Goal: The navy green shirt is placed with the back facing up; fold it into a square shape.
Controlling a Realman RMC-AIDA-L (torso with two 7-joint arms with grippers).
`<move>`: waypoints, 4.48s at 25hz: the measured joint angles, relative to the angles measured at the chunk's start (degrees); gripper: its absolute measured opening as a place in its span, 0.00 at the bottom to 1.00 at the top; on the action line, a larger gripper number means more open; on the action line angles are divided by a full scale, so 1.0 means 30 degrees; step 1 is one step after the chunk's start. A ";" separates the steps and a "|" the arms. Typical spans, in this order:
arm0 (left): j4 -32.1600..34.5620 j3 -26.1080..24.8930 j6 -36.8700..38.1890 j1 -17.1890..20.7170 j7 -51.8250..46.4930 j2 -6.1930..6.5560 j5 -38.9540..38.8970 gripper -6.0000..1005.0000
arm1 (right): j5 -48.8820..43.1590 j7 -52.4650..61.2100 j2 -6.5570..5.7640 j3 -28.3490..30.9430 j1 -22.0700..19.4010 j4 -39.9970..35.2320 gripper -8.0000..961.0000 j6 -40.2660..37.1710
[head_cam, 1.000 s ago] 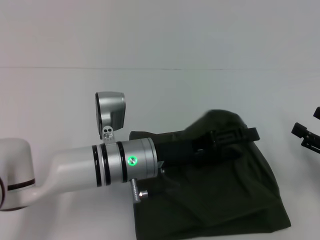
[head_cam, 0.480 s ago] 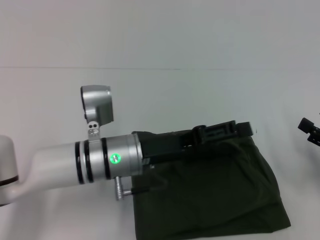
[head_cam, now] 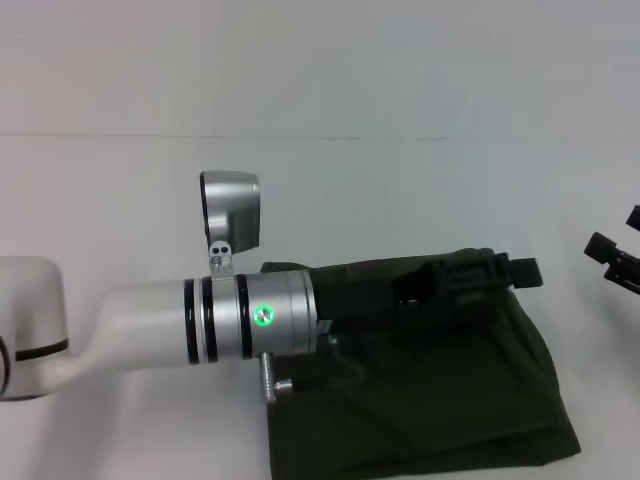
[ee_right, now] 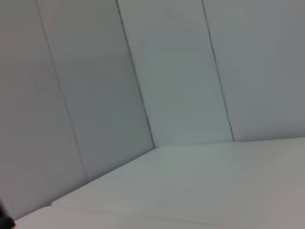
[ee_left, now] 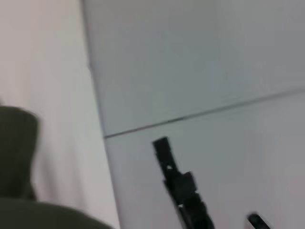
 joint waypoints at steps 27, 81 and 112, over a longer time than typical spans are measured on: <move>0.8665 -0.1660 0.8898 0.8267 1.3945 0.0246 -0.0936 0.94 | -0.0217 0.6015 0.0129 -1.8212 0.2475 -1.3067 0.95 -0.1406; 1.0721 -0.1314 0.7160 0.7722 1.5667 0.0412 -0.1038 0.94 | -0.8848 1.4433 0.0294 -3.0324 0.6700 -1.3851 0.93 0.2615; 1.0941 -0.0818 0.7231 0.7721 1.5624 0.0502 -0.0856 0.94 | -0.8709 1.6396 0.0254 -2.9929 0.6270 -1.3778 0.20 0.3732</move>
